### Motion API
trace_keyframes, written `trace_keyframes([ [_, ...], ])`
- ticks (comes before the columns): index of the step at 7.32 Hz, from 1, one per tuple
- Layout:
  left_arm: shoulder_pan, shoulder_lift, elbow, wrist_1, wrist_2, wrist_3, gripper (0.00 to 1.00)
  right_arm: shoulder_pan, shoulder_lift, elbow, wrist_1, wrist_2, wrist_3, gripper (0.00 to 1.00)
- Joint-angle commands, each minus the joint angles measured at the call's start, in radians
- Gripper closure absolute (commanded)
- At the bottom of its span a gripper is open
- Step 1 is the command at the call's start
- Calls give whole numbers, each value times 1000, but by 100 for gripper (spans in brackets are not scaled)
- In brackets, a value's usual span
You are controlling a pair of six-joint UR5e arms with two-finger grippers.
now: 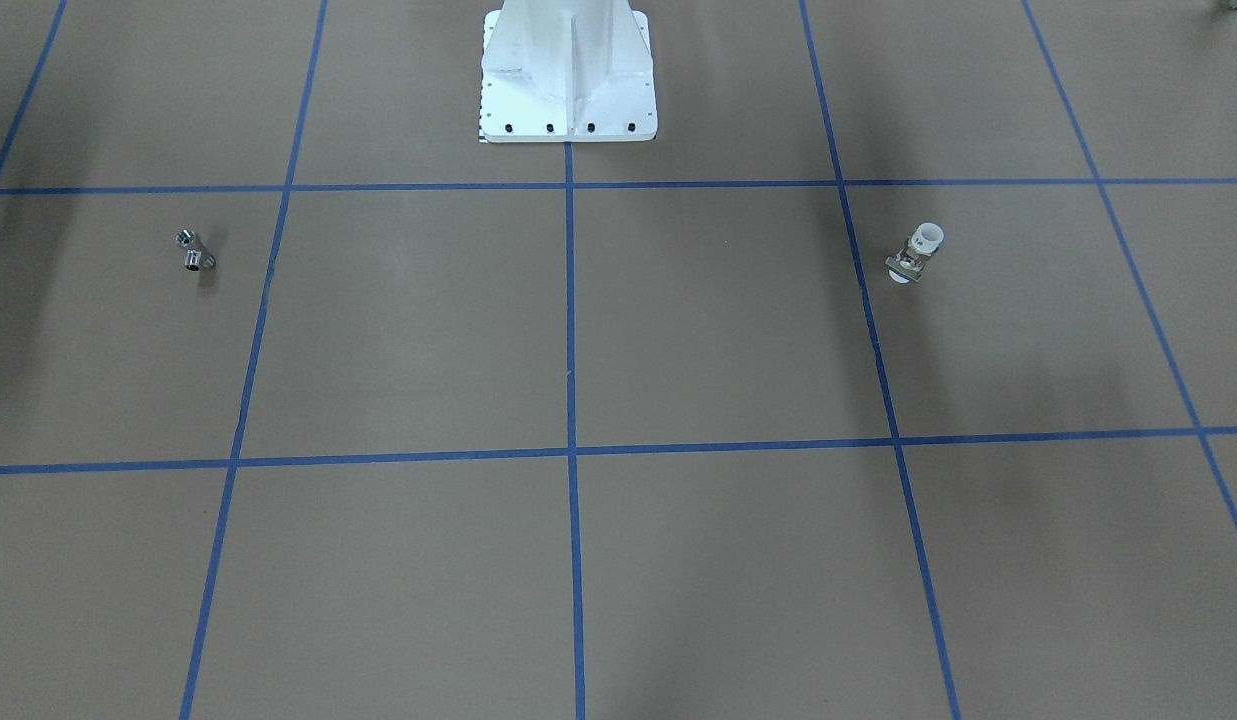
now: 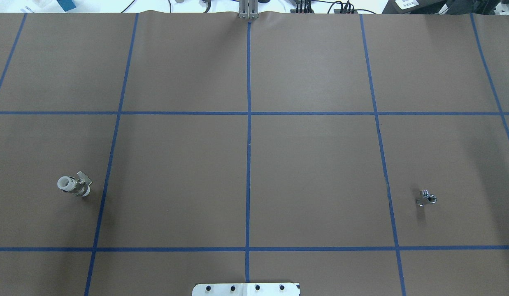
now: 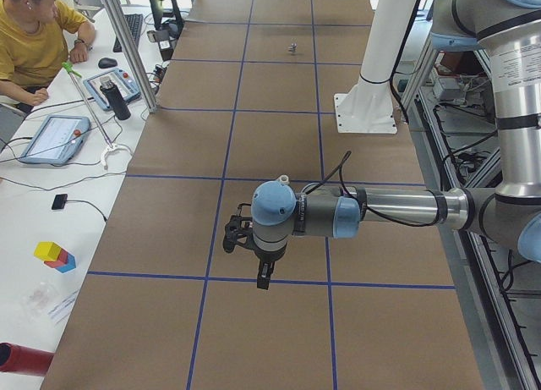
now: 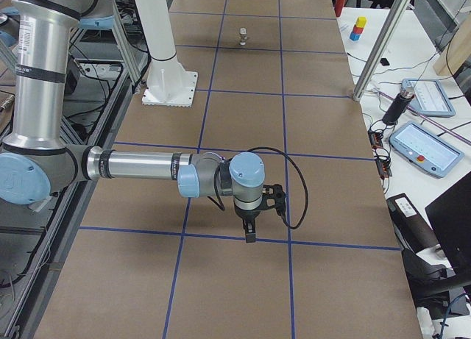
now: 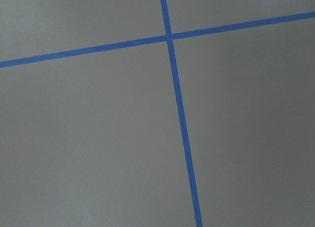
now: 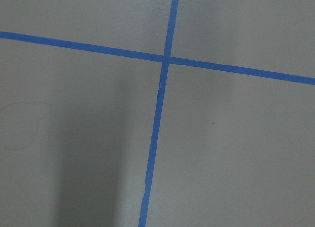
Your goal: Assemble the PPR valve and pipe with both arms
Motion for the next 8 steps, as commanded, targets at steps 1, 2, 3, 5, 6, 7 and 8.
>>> trace_keyframes([
  [1, 0, 2, -2, 0, 7, 0, 0, 0, 0, 0, 0, -3, 0, 0],
  [2, 0, 2, 0, 1, 1, -2, 0, 0, 0, -5, 0, 0, 0, 0],
  [3, 0, 5, -6, 0, -3, 0, 0, 0, 0, 1, 0, 2, 0, 0],
  [5, 3, -5, -9, 0, -3, -3, 0, 0, 7, 11, 17, -2, -5, 0],
  [6, 3, -9, -11, -21, -5, -6, 0, 0, 6, 8, 59, -3, 0, 0],
  [7, 3, -11, -9, -102, -6, -9, 0, 0, 15, 9, 81, -6, 2, 0],
  [8, 6, -17, -9, -185, -3, -9, 0, -2, 27, -2, 121, -2, 3, 0],
])
